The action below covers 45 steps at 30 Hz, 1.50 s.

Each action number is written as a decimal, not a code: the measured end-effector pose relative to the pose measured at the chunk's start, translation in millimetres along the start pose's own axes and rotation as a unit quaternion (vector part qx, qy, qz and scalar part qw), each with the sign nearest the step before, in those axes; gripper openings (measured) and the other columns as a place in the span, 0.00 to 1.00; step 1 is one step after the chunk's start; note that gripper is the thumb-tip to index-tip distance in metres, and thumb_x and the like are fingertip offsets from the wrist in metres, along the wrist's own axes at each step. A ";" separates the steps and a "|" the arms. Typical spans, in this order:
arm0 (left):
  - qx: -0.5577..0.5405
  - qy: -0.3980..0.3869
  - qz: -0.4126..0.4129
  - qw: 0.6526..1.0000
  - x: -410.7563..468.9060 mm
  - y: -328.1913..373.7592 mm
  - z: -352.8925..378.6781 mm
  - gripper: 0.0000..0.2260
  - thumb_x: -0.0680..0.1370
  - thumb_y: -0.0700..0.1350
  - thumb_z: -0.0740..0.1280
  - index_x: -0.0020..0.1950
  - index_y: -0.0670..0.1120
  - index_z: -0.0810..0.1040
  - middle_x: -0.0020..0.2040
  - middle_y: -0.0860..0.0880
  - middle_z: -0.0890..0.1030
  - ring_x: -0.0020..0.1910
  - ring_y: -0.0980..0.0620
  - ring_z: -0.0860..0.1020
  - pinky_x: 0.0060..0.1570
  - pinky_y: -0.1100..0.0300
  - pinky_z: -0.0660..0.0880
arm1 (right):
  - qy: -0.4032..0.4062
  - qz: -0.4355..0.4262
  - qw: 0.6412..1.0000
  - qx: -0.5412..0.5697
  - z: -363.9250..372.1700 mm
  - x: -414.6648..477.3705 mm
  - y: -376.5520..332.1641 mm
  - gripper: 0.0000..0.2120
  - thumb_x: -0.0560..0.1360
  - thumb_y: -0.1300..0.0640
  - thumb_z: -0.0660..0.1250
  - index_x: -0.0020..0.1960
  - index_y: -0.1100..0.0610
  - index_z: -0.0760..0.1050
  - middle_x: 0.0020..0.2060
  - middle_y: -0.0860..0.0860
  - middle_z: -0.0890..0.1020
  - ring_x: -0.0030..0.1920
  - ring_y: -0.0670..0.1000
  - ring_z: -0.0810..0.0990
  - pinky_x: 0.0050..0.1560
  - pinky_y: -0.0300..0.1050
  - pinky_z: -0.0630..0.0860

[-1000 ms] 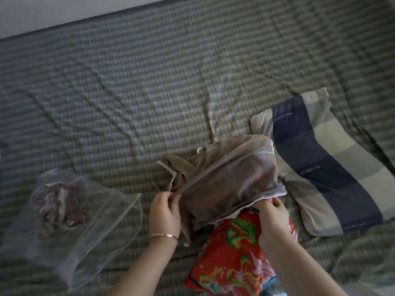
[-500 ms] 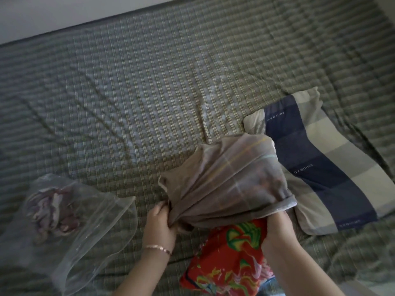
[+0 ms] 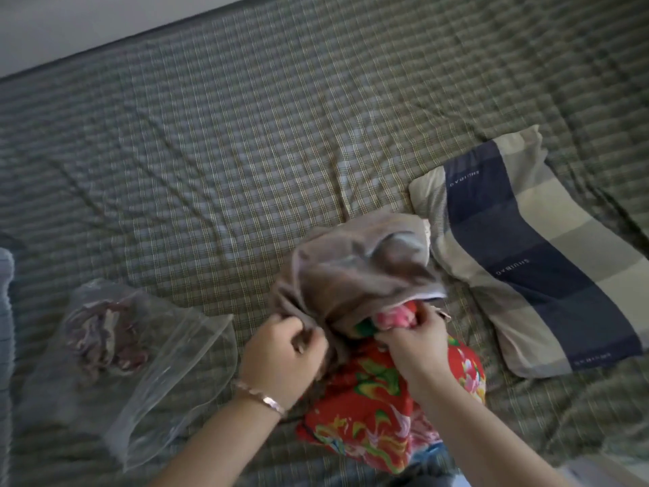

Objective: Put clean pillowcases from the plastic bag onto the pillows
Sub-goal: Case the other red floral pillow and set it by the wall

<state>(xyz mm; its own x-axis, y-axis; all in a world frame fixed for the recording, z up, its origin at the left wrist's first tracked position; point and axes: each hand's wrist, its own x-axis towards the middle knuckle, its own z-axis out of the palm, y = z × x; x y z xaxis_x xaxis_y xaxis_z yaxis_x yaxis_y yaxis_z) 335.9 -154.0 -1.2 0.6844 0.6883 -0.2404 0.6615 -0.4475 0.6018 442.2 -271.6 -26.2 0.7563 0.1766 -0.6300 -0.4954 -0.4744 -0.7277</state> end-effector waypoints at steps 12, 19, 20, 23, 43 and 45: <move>-0.002 -0.005 0.061 0.998 29.3 -22.6 7.9 0.06 0.73 0.42 0.67 0.42 0.40 0.79 0.40 0.50 0.77 0.40 0.59 0.72 0.46 0.66 0.71 | -0.148 -0.180 0.906 -0.354 27.2 -20.0 16.0 0.18 0.65 0.52 0.70 0.54 0.50 0.72 0.49 0.46 0.76 0.49 0.51 0.76 0.42 0.45 0.73; -0.207 -0.106 0.036 0.972 14.0 27.6 2.4 0.08 0.76 0.43 0.65 0.37 0.52 0.73 0.39 0.54 0.82 0.41 0.61 0.79 0.44 0.68 0.73 | -0.143 -0.308 0.836 -0.431 32.1 -11.7 12.9 0.13 0.74 0.50 0.59 0.54 0.55 0.74 0.48 0.50 0.79 0.51 0.51 0.79 0.45 0.40 0.74; -0.210 -0.105 0.016 0.972 17.1 24.4 3.4 0.09 0.76 0.43 0.65 0.37 0.52 0.72 0.36 0.52 0.81 0.37 0.59 0.78 0.42 0.64 0.73 | -0.165 -0.292 0.832 -0.441 31.3 -11.7 14.3 0.15 0.74 0.48 0.61 0.58 0.54 0.72 0.51 0.50 0.78 0.55 0.52 0.78 0.47 0.43 0.74; -0.136 -0.047 -0.023 0.989 33.8 13.1 7.7 0.12 0.76 0.43 0.66 0.35 0.53 0.69 0.30 0.54 0.74 0.29 0.61 0.71 0.36 0.64 0.66 | -0.127 -0.243 0.902 -0.334 22.0 -13.0 16.9 0.31 0.66 0.50 0.73 0.65 0.52 0.64 0.48 0.50 0.81 0.49 0.54 0.80 0.41 0.47 0.74; 0.020 -0.182 -0.086 0.979 -16.4 -62.5 62.8 0.26 0.71 0.54 0.66 0.67 0.47 0.70 0.66 0.48 0.62 0.67 0.48 0.63 0.68 0.57 0.62 | -0.139 -0.080 0.987 -0.034 19.6 27.7 -7.8 0.35 0.65 0.67 0.74 0.65 0.51 0.63 0.50 0.45 0.74 0.48 0.45 0.75 0.50 0.38 0.76; -0.069 -0.263 -0.200 0.941 -12.8 -63.8 69.3 0.32 0.72 0.57 0.67 0.72 0.47 0.62 0.69 0.49 0.61 0.69 0.48 0.63 0.69 0.56 0.61 | -0.144 -0.083 0.983 -0.077 15.7 47.7 -5.4 0.42 0.66 0.64 0.75 0.72 0.52 0.56 0.62 0.49 0.69 0.61 0.48 0.71 0.60 0.43 0.72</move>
<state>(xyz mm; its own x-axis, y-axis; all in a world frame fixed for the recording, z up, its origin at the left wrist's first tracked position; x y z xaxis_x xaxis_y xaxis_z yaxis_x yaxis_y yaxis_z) 306.2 -173.8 -89.2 0.4697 0.3923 -0.7908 0.8775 -0.1096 0.4668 474.2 -247.0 -56.5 0.6579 0.4897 -0.5722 -0.2873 -0.5391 -0.7917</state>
